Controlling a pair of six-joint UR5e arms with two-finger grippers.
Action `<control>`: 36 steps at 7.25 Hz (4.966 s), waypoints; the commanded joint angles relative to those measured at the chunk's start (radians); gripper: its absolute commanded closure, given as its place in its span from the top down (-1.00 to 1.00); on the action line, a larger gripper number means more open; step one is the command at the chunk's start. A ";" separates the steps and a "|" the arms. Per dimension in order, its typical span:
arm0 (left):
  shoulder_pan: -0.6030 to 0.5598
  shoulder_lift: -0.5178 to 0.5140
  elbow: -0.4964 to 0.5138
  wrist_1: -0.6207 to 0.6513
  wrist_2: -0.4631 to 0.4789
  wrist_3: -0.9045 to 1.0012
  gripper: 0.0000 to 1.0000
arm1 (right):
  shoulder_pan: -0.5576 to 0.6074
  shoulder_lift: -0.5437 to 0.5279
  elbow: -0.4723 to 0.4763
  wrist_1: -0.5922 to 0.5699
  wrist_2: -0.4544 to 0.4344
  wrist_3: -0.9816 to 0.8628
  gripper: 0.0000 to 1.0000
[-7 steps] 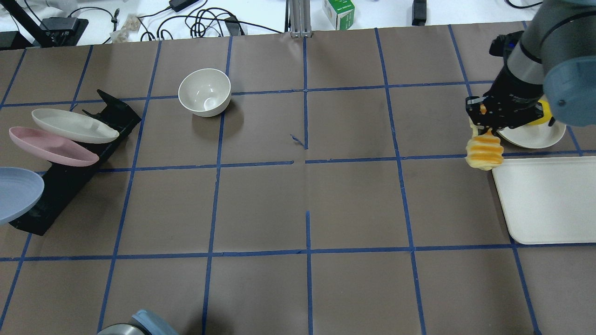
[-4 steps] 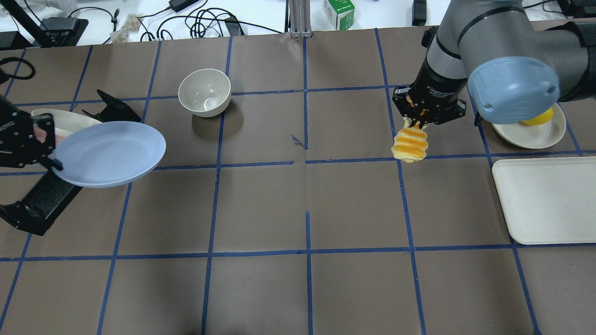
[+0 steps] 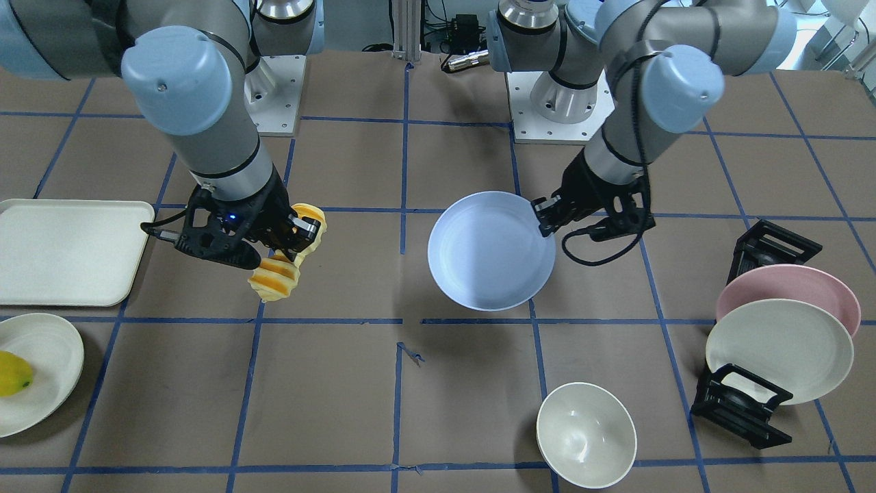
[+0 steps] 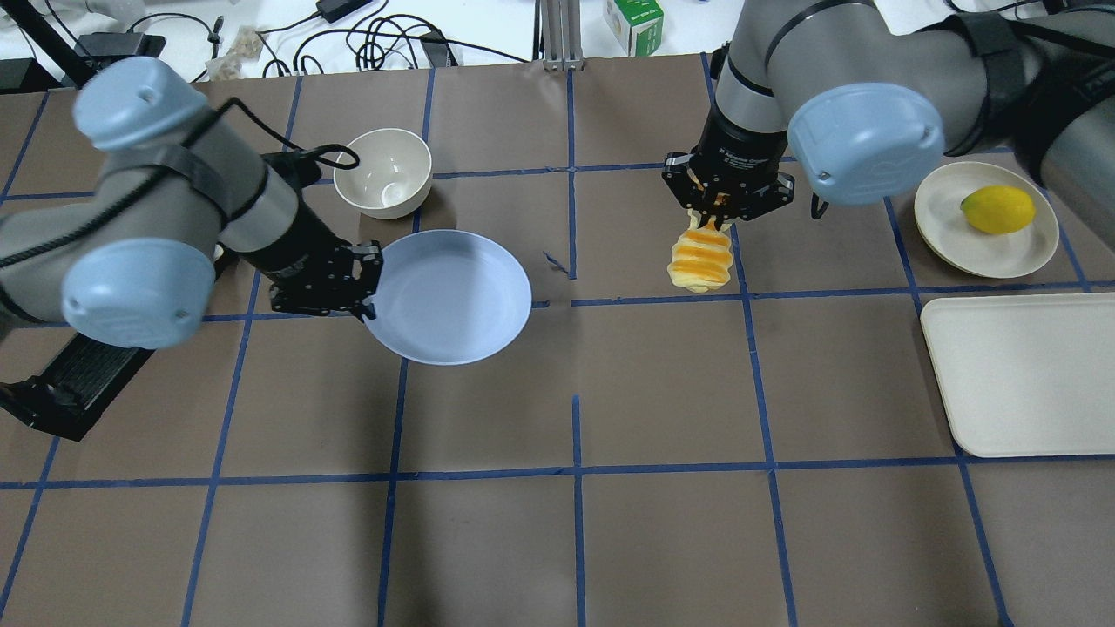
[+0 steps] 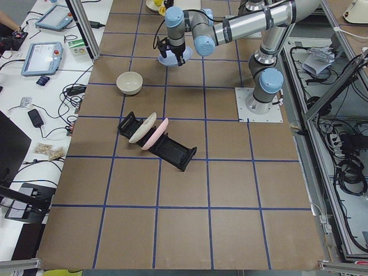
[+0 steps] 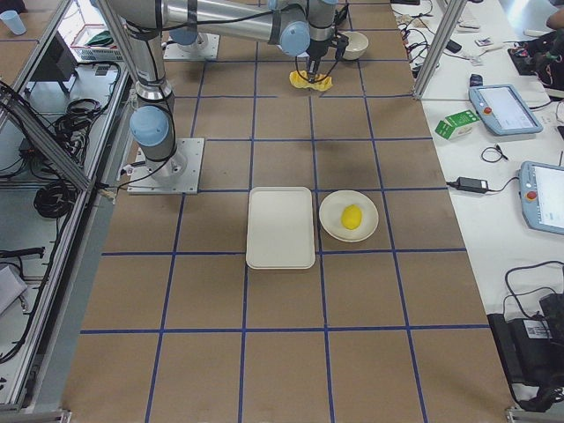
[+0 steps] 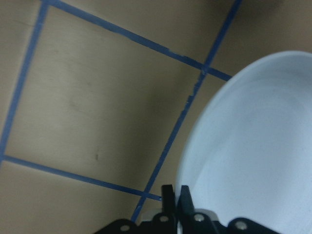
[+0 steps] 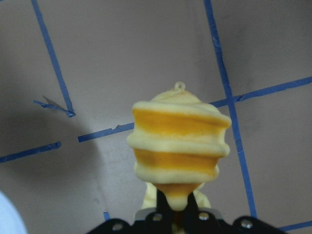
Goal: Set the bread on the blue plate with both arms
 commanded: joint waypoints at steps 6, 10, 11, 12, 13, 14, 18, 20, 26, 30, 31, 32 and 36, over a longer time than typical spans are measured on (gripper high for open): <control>-0.194 -0.250 -0.044 0.306 -0.085 -0.099 -0.79 | 0.159 0.167 -0.021 -0.173 -0.004 -0.051 -1.00; -0.182 -0.217 -0.016 0.407 0.005 -0.076 1.00 | 0.188 0.236 -0.015 -0.191 0.009 -0.030 -1.00; -0.145 -0.195 -0.014 0.387 0.060 -0.008 1.00 | 0.188 0.250 -0.015 -0.204 0.011 -0.030 -1.00; -0.102 -0.165 -0.008 0.301 0.062 0.051 1.00 | 0.207 0.270 -0.013 -0.230 0.012 -0.005 -1.00; -0.088 -0.130 0.031 0.224 0.062 0.060 1.00 | 0.237 0.286 -0.012 -0.253 0.012 0.037 -1.00; -0.076 -0.102 0.129 0.041 0.067 0.111 1.00 | 0.244 0.288 -0.006 -0.252 0.008 0.045 -0.91; -0.060 -0.067 0.478 -0.398 0.206 0.264 1.00 | 0.247 0.271 0.059 -0.255 -0.004 0.072 0.29; -0.067 -0.021 0.466 -0.397 0.209 0.303 1.00 | 0.251 0.271 0.059 -0.284 -0.003 0.075 0.94; -0.045 -0.008 0.461 -0.389 0.200 0.399 1.00 | 0.048 0.002 0.051 -0.032 -0.080 -0.063 1.00; -0.048 -0.013 0.461 -0.389 0.194 0.381 1.00 | -0.132 -0.179 0.027 0.137 -0.148 -0.214 1.00; -0.048 -0.016 0.463 -0.388 0.191 0.383 1.00 | -0.143 -0.187 0.012 0.185 -0.138 -0.215 1.00; -0.048 -0.017 0.470 -0.388 0.191 0.383 1.00 | -0.141 -0.227 -0.005 0.187 -0.108 -0.215 1.00; -0.054 -0.002 0.481 -0.391 0.190 0.383 1.00 | -0.140 -0.282 0.004 0.288 -0.054 -0.280 1.00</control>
